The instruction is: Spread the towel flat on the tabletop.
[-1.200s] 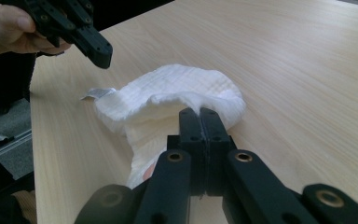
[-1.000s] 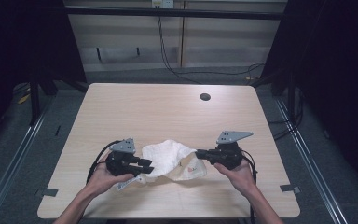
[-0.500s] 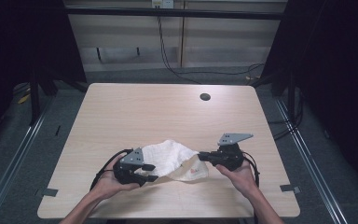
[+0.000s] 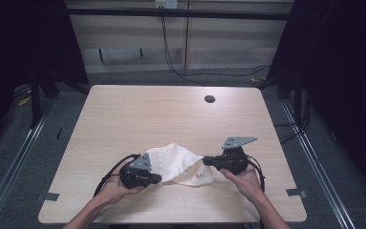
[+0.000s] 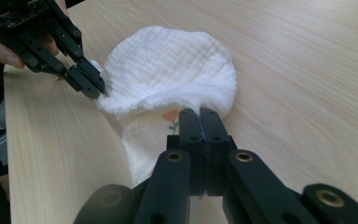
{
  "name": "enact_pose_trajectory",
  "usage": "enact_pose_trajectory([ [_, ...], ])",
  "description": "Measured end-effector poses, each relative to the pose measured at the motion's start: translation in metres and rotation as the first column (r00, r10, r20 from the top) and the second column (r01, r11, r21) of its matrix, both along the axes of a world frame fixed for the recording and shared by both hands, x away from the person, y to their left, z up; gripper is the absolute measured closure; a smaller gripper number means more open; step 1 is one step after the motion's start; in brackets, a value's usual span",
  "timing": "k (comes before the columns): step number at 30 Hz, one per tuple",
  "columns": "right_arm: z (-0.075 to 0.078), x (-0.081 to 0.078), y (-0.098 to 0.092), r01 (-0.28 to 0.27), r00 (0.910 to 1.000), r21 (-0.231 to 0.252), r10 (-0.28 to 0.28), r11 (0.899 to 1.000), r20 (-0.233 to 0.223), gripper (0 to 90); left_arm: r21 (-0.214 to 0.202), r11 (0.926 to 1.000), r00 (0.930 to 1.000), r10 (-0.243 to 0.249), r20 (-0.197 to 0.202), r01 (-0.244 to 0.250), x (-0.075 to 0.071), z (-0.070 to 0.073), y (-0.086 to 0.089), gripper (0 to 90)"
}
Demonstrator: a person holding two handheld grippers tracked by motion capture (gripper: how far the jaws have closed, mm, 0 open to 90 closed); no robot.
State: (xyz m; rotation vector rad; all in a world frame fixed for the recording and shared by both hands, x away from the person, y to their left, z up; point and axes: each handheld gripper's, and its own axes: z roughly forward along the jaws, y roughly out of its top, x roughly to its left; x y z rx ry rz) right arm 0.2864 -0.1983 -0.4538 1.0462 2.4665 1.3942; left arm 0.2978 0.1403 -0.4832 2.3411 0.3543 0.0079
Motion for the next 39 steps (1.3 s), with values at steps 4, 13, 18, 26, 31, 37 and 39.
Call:
enact_pose_trajectory([
  [4,0.000,0.000,0.000,-0.003,1.0000,-0.001,0.003,1.000,-0.002,89.5,-0.070,0.9975,0.9991,-0.003,-0.043,0.000,0.002,0.005,0.003,86.2],
  [13,0.000,0.000,0.000,-0.001,1.0000,0.006,0.001,1.000,-0.002,89.4,-0.114,0.9931,0.9960,0.016,-0.087,-0.026,0.007,0.011,0.009,84.9],
  [18,0.000,0.000,0.001,-0.003,1.0000,0.004,0.003,1.000,-0.001,89.3,-0.093,0.9955,0.9953,0.011,-0.096,-0.020,0.009,0.006,0.006,83.4],
  [26,-0.002,0.000,0.003,-0.009,1.0000,-0.001,0.009,1.000,-0.004,89.1,-0.051,0.9984,0.9937,0.020,-0.111,-0.026,0.011,-0.003,-0.008,74.8],
  [31,-0.003,0.000,0.004,-0.012,0.9999,-0.004,0.012,1.000,-0.001,89.0,-0.011,0.9999,0.9970,0.005,-0.077,-0.006,0.007,-0.005,-0.020,67.4],
  [37,-0.004,0.000,0.005,-0.014,0.9999,-0.009,0.013,1.000,-0.006,89.1,0.021,0.9994,0.9996,0.027,-0.006,-0.026,0.003,-0.009,-0.030,72.7],
  [39,-0.004,-0.001,0.006,-0.017,0.9998,-0.013,0.017,1.000,-0.005,89.1,0.035,0.9990,0.9995,0.029,0.013,-0.029,0.004,-0.009,-0.031,79.7],
])
